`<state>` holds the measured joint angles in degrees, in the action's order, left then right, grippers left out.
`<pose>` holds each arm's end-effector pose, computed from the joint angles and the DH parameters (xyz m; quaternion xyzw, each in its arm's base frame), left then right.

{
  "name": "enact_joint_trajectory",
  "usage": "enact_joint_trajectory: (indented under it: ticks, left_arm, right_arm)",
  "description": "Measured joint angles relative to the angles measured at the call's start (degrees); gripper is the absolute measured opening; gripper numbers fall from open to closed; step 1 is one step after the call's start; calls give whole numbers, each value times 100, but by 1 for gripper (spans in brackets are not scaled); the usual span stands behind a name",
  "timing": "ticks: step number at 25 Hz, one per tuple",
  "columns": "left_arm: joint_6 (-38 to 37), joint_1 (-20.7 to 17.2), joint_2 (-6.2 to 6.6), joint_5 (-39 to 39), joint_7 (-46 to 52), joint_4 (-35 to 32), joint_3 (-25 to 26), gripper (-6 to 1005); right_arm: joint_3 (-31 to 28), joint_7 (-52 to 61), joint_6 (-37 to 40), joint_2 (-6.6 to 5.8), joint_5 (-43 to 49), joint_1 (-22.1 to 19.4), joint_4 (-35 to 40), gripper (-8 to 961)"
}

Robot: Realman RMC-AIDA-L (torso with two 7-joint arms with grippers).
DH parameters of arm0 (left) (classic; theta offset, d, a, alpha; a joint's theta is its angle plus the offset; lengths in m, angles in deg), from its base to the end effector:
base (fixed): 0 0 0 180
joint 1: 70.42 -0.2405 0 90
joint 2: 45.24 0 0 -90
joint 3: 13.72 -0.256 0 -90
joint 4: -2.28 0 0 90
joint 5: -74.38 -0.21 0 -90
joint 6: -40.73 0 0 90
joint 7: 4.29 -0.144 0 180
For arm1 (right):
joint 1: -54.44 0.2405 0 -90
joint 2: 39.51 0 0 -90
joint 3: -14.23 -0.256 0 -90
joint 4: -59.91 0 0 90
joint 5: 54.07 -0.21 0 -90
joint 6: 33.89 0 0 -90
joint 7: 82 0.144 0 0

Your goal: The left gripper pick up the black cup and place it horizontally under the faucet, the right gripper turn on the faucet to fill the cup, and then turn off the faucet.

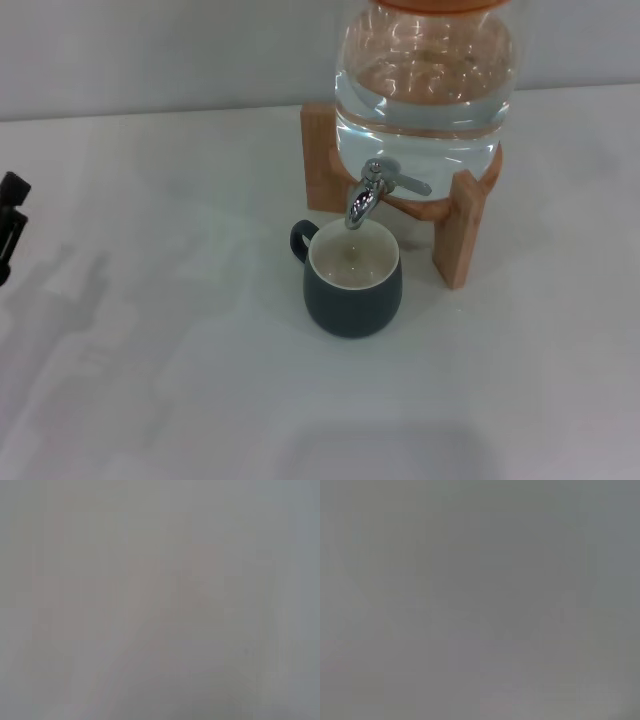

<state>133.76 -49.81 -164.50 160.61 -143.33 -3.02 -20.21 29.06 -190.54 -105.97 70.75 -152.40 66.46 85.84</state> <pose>-0.3206 0.2740 0.0103 -0.7137 -0.2426 -0.4799 0.4489 0.4331 0.2600 0.1601 -0.6160 0.3922 0.3679 0.5756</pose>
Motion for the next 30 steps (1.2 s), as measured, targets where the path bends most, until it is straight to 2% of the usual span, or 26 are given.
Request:
enact_joint_trajectory:
  ticks: [4,7,10,14,16,18,20,23,25,30]
  left_arm:
    - [23,-2,0,3,56,-76,-6,499]
    - [-8,63,3,6,57,-90,-18,498]
    - [-77,140,6,9,70,-152,-9,498]
    - [-227,213,8,11,176,-257,-10,497]
    - [-280,237,9,12,211,-308,-5,497]
    - [-318,248,9,13,278,-386,-3,498]
    - [-356,251,9,14,384,-470,-2,499]
    - [-370,229,9,17,483,-554,-1,497]
    - [-372,215,9,21,492,-562,-1,498]
    - [-378,190,9,35,494,-565,-1,499]
  right_arm:
    - [4,399,-624,-5,1029,18,450,840]
    - [3,839,-1195,106,1612,-11,1027,840]
    - [6,1188,-1895,188,1822,-18,1319,840]
    - [184,1519,-2697,257,1792,62,1309,840]
    - [505,1671,-2891,377,1705,131,1320,840]
    - [928,1724,-2953,441,1559,197,1314,840]
    - [1758,1756,-2961,457,1204,301,1243,840]
    - [2658,1767,-2934,460,708,445,1235,840]
    - [3010,1768,-2920,463,483,534,1240,840]
    - [3471,1768,-2771,478,307,756,1111,840]
